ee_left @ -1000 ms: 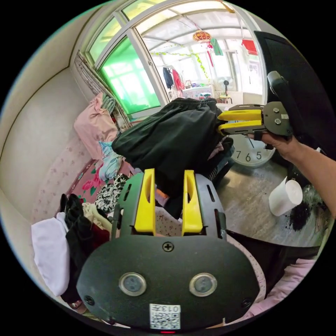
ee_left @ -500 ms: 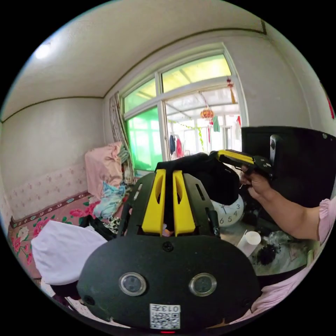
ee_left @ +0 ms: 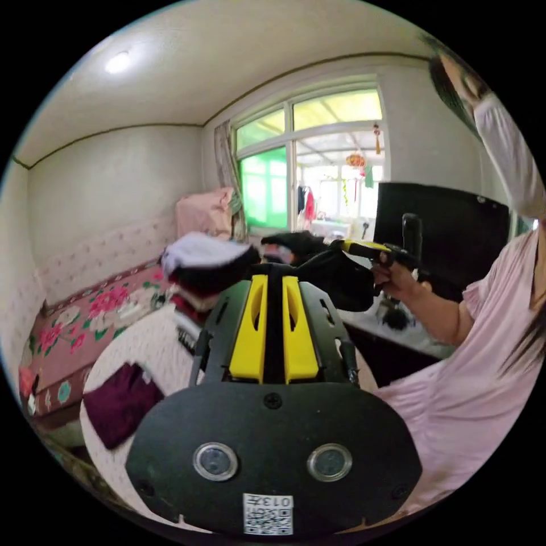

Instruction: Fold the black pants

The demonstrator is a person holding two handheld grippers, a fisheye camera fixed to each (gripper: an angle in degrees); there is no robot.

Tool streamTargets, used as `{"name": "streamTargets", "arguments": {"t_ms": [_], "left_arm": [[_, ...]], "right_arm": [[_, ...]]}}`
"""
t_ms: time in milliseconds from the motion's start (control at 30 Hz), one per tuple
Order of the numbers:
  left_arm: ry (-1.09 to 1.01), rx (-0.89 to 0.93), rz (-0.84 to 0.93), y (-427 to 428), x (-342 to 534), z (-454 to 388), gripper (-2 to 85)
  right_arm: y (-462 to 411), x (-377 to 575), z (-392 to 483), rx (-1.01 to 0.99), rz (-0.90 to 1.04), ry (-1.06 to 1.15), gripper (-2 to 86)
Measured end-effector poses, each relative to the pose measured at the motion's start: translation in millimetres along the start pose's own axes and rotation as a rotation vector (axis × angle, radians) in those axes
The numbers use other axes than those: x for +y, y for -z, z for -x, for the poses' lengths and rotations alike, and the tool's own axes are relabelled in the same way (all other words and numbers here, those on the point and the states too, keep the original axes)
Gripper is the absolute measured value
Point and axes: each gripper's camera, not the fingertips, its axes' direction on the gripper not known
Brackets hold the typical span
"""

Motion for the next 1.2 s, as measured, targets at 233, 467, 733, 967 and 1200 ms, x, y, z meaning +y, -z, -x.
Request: {"name": "streamTargets", "arguments": {"t_ms": [233, 467, 733, 967, 1200], "left_arm": [[0.447, -0.028, 0.573, 20, 216, 52, 2.7], [0.522, -0.057, 0.496, 42, 244, 86, 5.3], [0.307, 0.022, 0.465, 23, 220, 85, 8.7], [0.19, 0.062, 0.694, -1, 259, 59, 10.7], [0.294, 0.066, 0.567, 82, 275, 108, 1.3]], "right_arm": [[-150, 173, 97, -0.132, 0.811, -0.3, 1.0], [-203, 183, 166, -0.04, 0.801, -0.215, 5.4], [-285, 156, 208, -0.03, 0.761, -0.123, 7.8], [-344, 218, 182, -0.092, 0.918, -0.445, 8.7], [-339, 194, 207, -0.134, 0.772, -0.473, 1.4]]}}
